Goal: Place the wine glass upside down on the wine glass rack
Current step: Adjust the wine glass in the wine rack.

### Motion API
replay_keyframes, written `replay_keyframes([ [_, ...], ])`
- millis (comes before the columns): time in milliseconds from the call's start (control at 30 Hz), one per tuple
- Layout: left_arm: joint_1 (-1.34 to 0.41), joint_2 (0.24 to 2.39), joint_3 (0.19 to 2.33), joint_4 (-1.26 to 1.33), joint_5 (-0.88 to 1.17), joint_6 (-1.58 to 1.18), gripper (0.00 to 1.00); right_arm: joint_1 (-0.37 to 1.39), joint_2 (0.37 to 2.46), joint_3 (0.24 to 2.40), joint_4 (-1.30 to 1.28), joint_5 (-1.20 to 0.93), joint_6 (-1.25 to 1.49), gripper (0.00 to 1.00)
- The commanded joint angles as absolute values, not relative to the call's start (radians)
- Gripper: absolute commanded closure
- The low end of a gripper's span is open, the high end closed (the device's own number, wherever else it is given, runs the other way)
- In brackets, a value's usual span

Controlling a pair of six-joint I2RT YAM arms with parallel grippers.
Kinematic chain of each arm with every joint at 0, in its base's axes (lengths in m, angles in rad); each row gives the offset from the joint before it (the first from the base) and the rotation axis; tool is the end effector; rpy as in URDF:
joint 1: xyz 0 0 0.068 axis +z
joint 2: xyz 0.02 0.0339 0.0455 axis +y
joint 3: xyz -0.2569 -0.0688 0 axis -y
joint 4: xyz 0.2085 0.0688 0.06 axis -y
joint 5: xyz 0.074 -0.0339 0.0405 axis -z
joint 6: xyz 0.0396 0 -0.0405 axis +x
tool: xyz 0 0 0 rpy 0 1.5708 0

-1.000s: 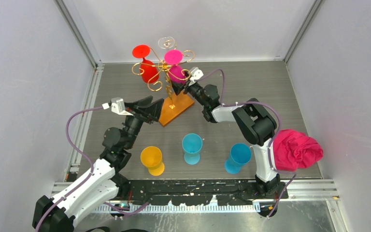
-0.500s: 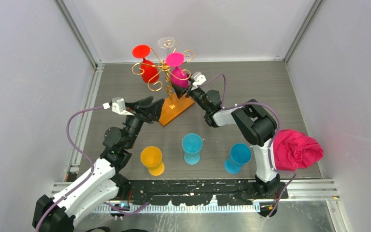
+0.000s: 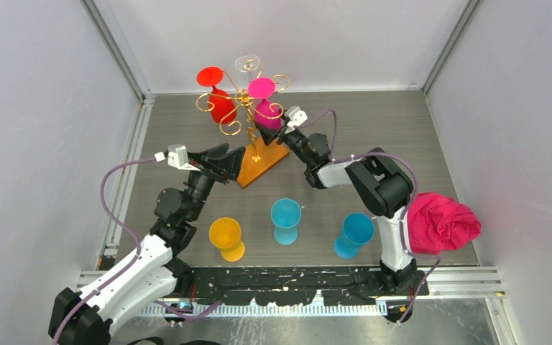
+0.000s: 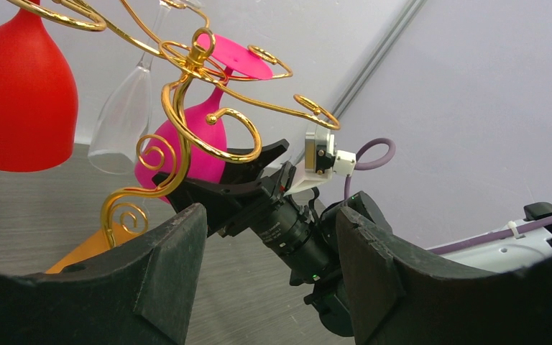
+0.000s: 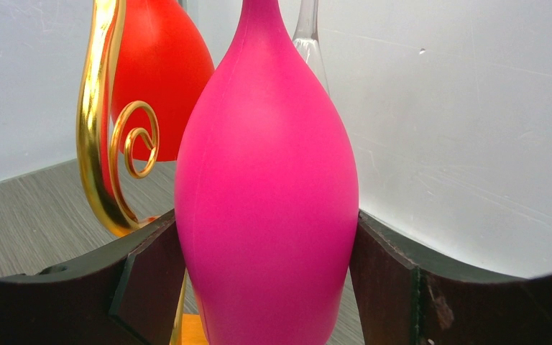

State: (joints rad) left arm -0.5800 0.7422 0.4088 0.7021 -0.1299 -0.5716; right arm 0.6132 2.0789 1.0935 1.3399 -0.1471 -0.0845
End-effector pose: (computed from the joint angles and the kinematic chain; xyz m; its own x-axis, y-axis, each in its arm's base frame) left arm 0.1308 -0.0795 0.3164 0.0142 -0.6506 -0.7593 0.5351 0.6464 -0.5439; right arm 0.3371 0.2443 0.2366 0.3404 0.1374 -0.9302 -0.6553 0.7441 -0.1298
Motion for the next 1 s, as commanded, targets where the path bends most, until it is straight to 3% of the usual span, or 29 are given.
replay_keyframes([
  [0, -0.576, 0.744, 0.411, 0.750, -0.123, -0.572, 0.33, 0.613, 1.993, 1.106, 1.384, -0.151, -0.113, 0.60],
  [967, -0.576, 0.754, 0.410, 0.759, -0.123, -0.569, 0.33, 0.614, 1.989, 1.143, 1.329, -0.192, -0.115, 0.61],
])
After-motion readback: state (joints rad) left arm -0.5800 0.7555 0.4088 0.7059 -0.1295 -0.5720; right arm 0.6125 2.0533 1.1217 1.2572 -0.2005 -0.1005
